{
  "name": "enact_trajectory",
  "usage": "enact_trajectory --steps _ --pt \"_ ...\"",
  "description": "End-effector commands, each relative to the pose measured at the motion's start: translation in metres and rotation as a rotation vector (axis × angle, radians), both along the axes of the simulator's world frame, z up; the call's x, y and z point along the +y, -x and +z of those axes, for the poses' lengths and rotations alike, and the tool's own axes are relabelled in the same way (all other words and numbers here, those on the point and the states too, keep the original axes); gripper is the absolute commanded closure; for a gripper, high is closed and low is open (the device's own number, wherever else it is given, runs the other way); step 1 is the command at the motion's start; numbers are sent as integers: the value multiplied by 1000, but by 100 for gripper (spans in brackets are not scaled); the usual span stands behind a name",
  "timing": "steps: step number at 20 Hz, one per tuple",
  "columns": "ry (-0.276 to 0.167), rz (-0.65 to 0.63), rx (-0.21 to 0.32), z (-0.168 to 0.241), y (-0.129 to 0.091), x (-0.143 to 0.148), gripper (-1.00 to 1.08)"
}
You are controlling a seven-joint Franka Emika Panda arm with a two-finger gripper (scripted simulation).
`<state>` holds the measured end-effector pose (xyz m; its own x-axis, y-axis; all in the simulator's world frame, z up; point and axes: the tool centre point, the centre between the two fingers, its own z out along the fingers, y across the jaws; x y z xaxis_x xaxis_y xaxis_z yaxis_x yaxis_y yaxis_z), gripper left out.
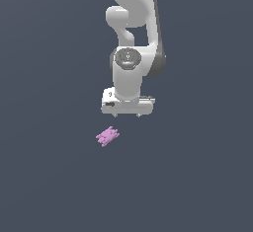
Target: Pick up the object and move it to a goal position.
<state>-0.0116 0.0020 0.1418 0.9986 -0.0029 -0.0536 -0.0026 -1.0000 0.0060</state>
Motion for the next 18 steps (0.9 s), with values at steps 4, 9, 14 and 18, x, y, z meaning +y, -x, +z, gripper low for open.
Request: enact_trajectory --steps 4,9,14,18 --pt "-5 12 -9 4 -2 6 -92" --pt "-23 54 -40 19 -9 29 -92" --pt "-23 43 -39 17 -9 27 -92" --pt "-23 3 -40 14 -11 22 -92"
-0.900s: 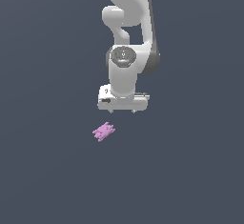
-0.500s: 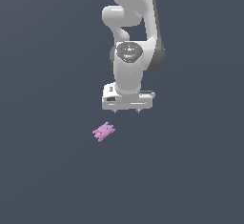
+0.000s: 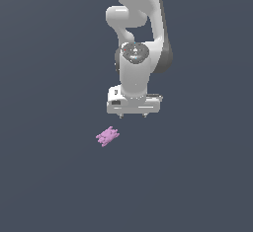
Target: Pick up the object and move it to a goal position.
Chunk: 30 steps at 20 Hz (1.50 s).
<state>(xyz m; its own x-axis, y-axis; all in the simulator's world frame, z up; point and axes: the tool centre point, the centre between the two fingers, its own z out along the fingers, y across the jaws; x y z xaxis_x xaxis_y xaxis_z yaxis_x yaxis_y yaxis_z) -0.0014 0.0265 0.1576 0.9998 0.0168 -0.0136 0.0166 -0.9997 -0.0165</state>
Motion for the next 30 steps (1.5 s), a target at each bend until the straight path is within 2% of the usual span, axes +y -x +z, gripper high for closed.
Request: enact_trajectory --steps 1,9,23,30 --pt "0 -31 1 -2 -2 -4 -92" --pt "-1 -212 3 -16 -10 -26 -92" --pt "11 -694 1 -54 -28 -89 -92" --pt "18 -844 -3 -65 -32 -109 -92"
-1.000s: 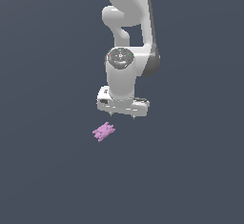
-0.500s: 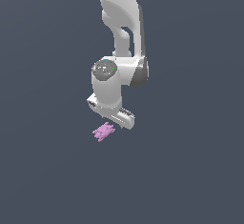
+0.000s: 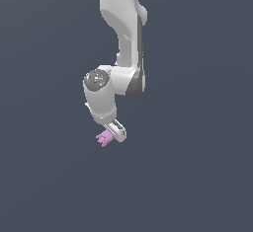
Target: Pick up the object and move it to a goal position.
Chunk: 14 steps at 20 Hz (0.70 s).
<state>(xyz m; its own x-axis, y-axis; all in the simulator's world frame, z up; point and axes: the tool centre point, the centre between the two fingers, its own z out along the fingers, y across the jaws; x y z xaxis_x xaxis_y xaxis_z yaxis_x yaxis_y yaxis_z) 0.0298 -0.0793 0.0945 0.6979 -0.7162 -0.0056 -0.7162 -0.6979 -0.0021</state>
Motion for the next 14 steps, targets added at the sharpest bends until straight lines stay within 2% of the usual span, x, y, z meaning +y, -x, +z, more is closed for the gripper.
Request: enact_trajectory --steps 1,6,14 --pt "3 -42 -1 -3 -1 -6 -92" --pt "5 -84 -2 -6 -2 -11 -92" --pt "5 -83 -2 -16 -2 -12 -92"
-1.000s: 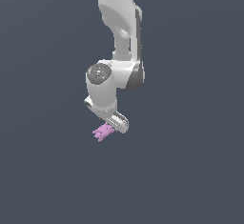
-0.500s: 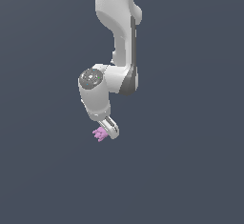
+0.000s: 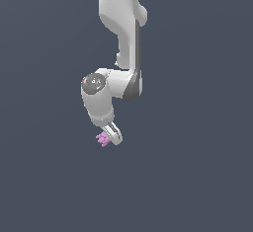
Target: Pick up the object and move it to a goal position.
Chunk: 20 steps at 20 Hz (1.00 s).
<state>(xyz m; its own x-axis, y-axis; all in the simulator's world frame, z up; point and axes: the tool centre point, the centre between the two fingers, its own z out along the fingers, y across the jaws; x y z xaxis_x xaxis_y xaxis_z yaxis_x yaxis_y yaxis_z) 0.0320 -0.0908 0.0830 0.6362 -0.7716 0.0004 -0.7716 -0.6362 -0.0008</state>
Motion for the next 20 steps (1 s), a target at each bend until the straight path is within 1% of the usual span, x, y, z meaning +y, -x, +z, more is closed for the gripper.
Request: enact_trajectory --steps 1,7,12,13,20 --pt "0 -1 1 -9 1 0 -92" --pt "0 -5 1 -39 1 0 -92" --pt "0 -5 1 -45 0 0 -92" --pt "0 -5 1 -45 0 0 108" --pt "0 -5 1 -45 0 0 108"
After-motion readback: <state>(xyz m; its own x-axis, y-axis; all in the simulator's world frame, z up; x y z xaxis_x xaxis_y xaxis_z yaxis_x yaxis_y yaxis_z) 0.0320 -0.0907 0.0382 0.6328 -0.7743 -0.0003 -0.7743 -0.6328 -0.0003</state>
